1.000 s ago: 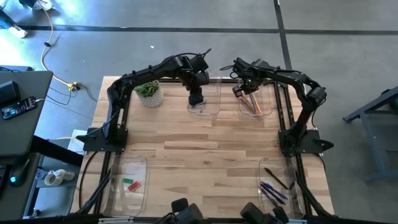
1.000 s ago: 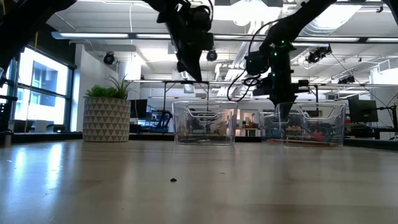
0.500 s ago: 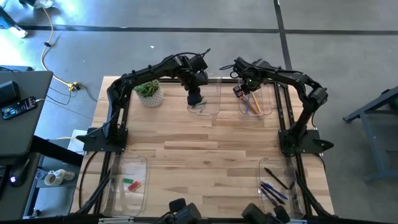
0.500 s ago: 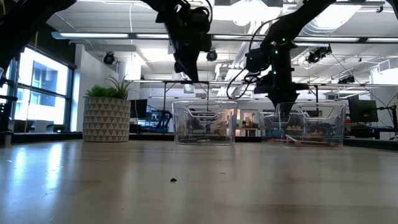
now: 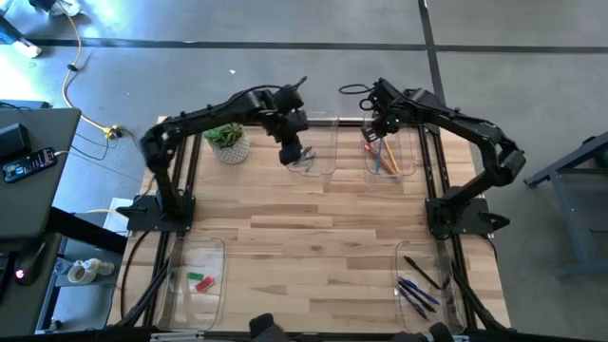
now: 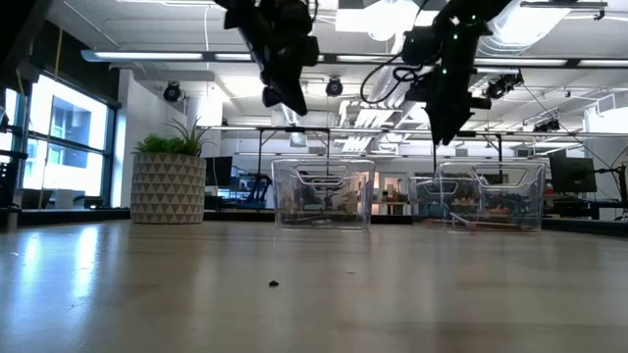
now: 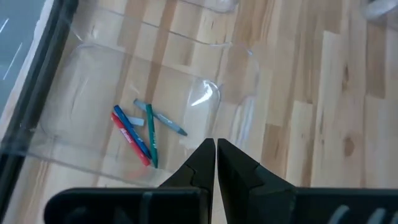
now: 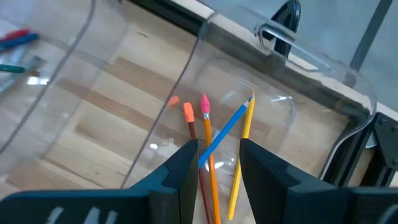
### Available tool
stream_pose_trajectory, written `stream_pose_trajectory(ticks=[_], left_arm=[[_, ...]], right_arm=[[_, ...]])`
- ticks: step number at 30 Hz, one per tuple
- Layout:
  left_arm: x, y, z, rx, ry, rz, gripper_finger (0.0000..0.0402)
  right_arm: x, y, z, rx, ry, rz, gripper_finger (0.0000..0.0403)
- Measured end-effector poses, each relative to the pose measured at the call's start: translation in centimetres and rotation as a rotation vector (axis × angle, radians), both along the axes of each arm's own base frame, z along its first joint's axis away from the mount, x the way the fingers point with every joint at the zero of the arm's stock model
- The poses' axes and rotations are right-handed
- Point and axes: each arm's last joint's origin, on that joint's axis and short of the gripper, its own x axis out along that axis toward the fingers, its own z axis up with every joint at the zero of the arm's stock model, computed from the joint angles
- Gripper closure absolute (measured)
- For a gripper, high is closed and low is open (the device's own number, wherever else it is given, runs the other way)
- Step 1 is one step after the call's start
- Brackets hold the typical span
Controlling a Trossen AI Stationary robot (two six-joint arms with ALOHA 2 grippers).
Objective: Sort crayons/erasers/pens/pencils in bins
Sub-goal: Return to Home Position
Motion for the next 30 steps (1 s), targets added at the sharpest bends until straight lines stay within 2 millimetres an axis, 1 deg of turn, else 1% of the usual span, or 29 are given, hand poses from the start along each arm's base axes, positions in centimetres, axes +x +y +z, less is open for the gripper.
stream_pose_trajectory(ticks=[8, 14, 20, 26, 30], left_arm=[[-5.0, -3.4, 1.0, 0.035, -0.153, 0.096, 0.0394], [-9.2, -6.5, 0.9, 0.078, -0.299, 0.134, 0.0394], [-13.4, -9.7, -0.2, 0.115, -0.446, 0.153, 0.0394], [-16.7, -11.8, -2.0, 0.099, -0.564, 0.224, 0.0394], [-18.6, -13.0, -3.5, 0.086, -0.605, 0.242, 0.0394]], right_arm=[[-0.2, 1.6, 1.8, -0.051, -0.058, 0.037, 0.0296], [0.2, 2.0, 2.4, -0.086, -0.1, 0.059, 0.0296], [0.3, 2.0, 2.5, -0.1, -0.109, 0.059, 0.0296], [0.4, 1.9, 2.5, -0.113, -0.105, 0.06, 0.0296], [0.5, 1.8, 2.6, -0.131, -0.127, 0.059, 0.0296]])
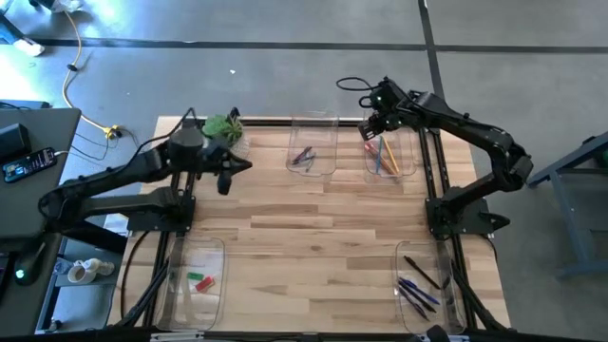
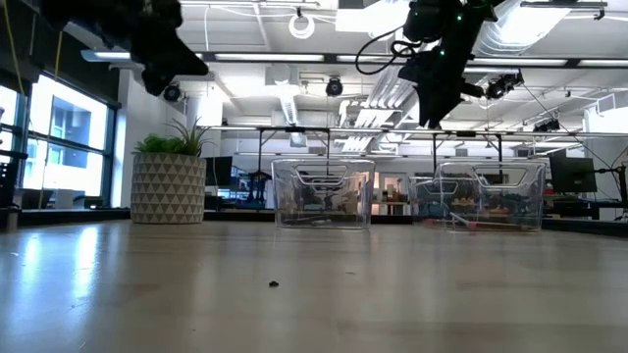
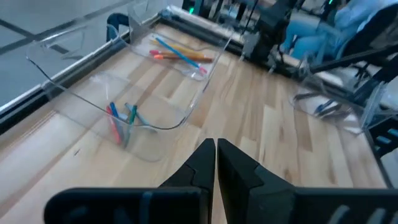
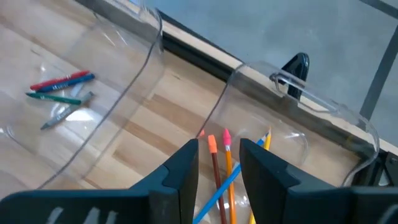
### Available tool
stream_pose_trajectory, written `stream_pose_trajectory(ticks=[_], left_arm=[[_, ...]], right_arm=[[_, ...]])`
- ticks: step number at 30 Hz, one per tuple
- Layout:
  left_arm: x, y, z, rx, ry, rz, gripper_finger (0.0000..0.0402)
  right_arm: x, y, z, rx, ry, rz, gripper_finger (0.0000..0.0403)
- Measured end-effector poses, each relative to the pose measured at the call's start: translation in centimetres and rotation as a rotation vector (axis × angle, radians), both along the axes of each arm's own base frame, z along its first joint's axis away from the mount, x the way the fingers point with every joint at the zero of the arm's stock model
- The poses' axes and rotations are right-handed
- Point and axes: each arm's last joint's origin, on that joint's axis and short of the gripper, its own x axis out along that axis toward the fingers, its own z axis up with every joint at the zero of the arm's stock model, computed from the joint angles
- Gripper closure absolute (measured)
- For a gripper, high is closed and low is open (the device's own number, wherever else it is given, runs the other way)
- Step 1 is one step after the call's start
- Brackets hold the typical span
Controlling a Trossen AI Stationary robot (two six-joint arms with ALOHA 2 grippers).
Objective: Sort crayons/erasers/pens/pencils in bins
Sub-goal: Return to Home Position
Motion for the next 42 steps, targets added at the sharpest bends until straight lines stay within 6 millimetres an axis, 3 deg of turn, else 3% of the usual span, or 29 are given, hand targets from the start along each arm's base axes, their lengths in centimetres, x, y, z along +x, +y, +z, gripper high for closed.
stream_pose_trajectory(ticks=[5, 12, 23, 33, 42], left_arm=[[-1.3, -1.3, -1.4, -0.007, -0.095, -0.001, 0.0394], [-1.8, -3.1, -3.8, -0.051, -0.221, -0.02, 0.0394], [-2.1, -5.9, -5.8, -0.045, -0.34, -0.038, 0.0394], [-2.5, -7.1, -7.5, -0.037, -0.385, -0.07, 0.0394], [-2.4, -7.3, -9.9, -0.026, -0.482, -0.09, 0.0394]], right_arm=[[0.3, -0.2, 0.2, -0.027, -0.036, -0.002, 0.0296], [0.5, -0.4, 0.4, -0.048, -0.062, -0.002, 0.0296], [0.7, -0.6, 0.6, -0.075, -0.082, 0.01, 0.0296], [0.7, -0.7, 0.8, -0.098, -0.08, 0.055, 0.0296], [-2.0, 1.8, 4.7, -0.19, -0.204, 0.079, 0.0296]])
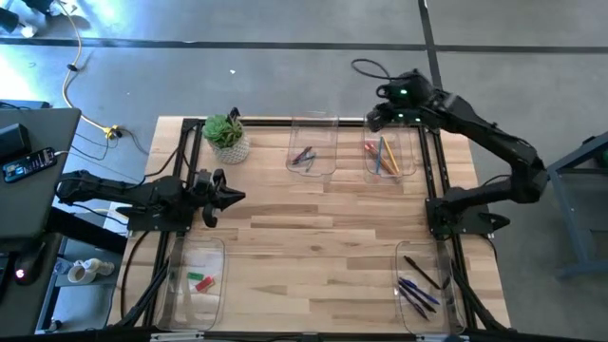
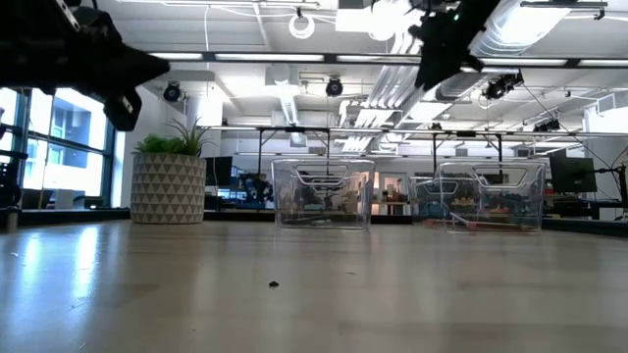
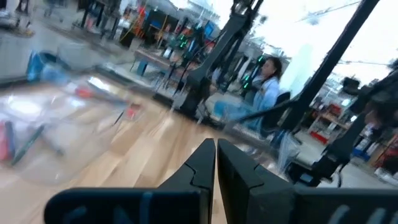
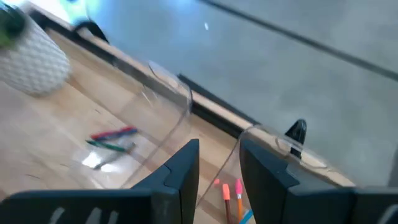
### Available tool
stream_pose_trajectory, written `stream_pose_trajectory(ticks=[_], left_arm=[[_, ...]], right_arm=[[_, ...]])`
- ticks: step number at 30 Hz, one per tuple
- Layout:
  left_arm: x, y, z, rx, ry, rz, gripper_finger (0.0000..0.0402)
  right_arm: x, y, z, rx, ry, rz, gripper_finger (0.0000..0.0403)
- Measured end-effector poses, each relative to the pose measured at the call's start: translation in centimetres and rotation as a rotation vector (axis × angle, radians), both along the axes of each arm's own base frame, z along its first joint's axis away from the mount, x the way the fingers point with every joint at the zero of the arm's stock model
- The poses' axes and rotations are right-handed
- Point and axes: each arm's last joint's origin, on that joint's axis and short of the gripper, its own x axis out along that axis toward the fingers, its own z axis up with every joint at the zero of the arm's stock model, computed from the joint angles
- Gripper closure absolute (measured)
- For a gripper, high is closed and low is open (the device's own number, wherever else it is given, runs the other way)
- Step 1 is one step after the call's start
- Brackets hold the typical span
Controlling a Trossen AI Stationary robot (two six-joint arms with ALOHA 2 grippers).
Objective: Sort crayons/erasers/pens/pencils in bins
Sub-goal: Return to Home Position
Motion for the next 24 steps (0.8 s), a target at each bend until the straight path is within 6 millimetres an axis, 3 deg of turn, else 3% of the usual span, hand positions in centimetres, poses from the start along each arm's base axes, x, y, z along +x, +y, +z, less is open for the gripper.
stream_pose_trajectory(ticks=[7, 11, 16, 24], left_arm=[[0.0, 0.0, -0.4, -0.001, 0.033, 0.005, 0.0394], [0.0, 0.0, -0.4, -0.001, 0.036, -0.011, 0.0394], [0.0, 0.0, -0.5, -0.001, 0.048, -0.016, 0.0394], [0.0, 0.0, -0.8, -0.002, 0.079, -0.012, 0.0394]], right_arm=[[-3.2, 3.7, 3.7, -0.104, -0.138, 0.052, 0.0296], [-4.0, 6.0, 4.4, -0.15, -0.17, 0.149, 0.0296], [-4.0, 8.5, 1.7, -0.13, -0.149, 0.277, 0.0296], [-4.4, 10.9, -3.3, -0.095, -0.213, 0.393, 0.0296]])
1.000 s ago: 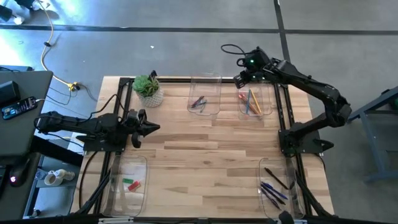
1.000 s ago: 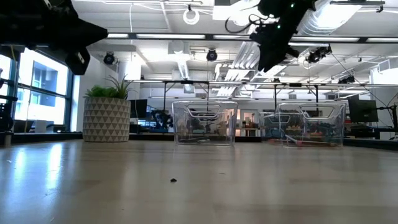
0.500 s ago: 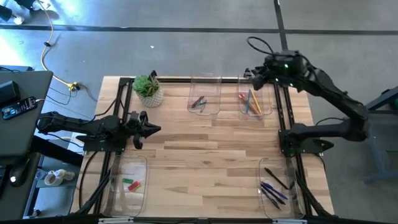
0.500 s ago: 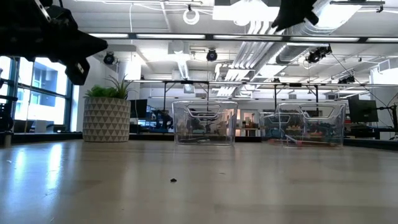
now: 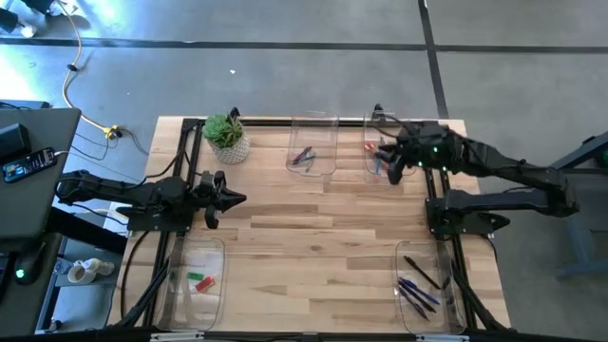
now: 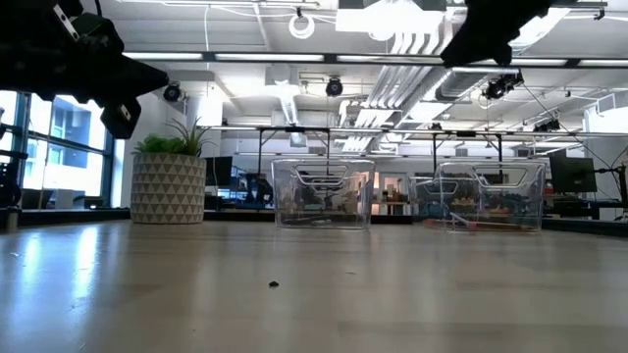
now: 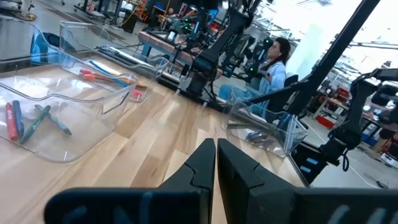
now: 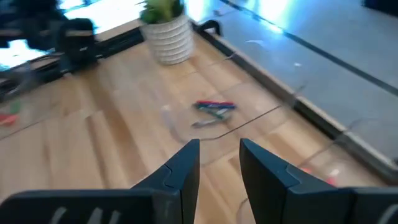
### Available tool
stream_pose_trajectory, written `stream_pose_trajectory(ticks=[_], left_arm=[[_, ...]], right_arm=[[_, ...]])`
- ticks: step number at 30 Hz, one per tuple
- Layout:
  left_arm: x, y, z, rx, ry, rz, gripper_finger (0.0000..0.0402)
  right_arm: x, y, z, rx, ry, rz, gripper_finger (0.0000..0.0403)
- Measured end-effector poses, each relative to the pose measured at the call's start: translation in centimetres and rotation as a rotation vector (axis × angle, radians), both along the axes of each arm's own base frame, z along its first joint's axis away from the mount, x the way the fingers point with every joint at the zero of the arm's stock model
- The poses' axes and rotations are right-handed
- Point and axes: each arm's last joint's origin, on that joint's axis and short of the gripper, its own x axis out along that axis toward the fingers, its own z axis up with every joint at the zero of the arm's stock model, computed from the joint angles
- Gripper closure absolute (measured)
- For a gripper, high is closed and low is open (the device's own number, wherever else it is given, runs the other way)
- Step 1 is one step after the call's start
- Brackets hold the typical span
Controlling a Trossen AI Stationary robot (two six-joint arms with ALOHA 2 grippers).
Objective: Sort crayons/erasers/pens/pencils in bins
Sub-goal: Return to Home Position
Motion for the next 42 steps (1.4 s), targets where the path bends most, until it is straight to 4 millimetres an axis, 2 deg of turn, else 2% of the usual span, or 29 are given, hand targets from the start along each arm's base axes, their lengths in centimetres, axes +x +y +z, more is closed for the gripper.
stream_pose_trajectory(ticks=[7, 15, 24, 32, 38, 42], left_arm=[[0.0, 0.0, 0.0, 0.0, 0.001, -0.001, 0.0394], [0.0, 0.0, 0.0, 0.0, 0.001, -0.001, 0.0394], [0.0, 0.0, 0.0, 0.0, 0.001, -0.001, 0.0394], [0.0, 0.0, 0.0, 0.0, 0.001, -0.002, 0.0394], [0.0, 0.0, 0.0, 0.0, 0.001, -0.003, 0.0394], [0.0, 0.0, 0.0, 0.0, 0.001, -0.003, 0.0394]], right_arm=[[-1.7, 1.5, -3.5, 0.057, -0.119, 0.116, 0.0333], [-3.8, 2.8, -5.4, 0.072, -0.181, 0.229, 0.0399], [-5.1, 3.8, -7.6, 0.036, -0.228, 0.356, 0.0401], [-5.2, 4.3, -11.0, 0.051, -0.238, 0.462, 0.0402], [-5.0, 4.3, -13.2, 0.059, -0.22, 0.466, 0.0402], [-4.9, 4.4, -13.7, 0.067, -0.247, 0.492, 0.0403]])
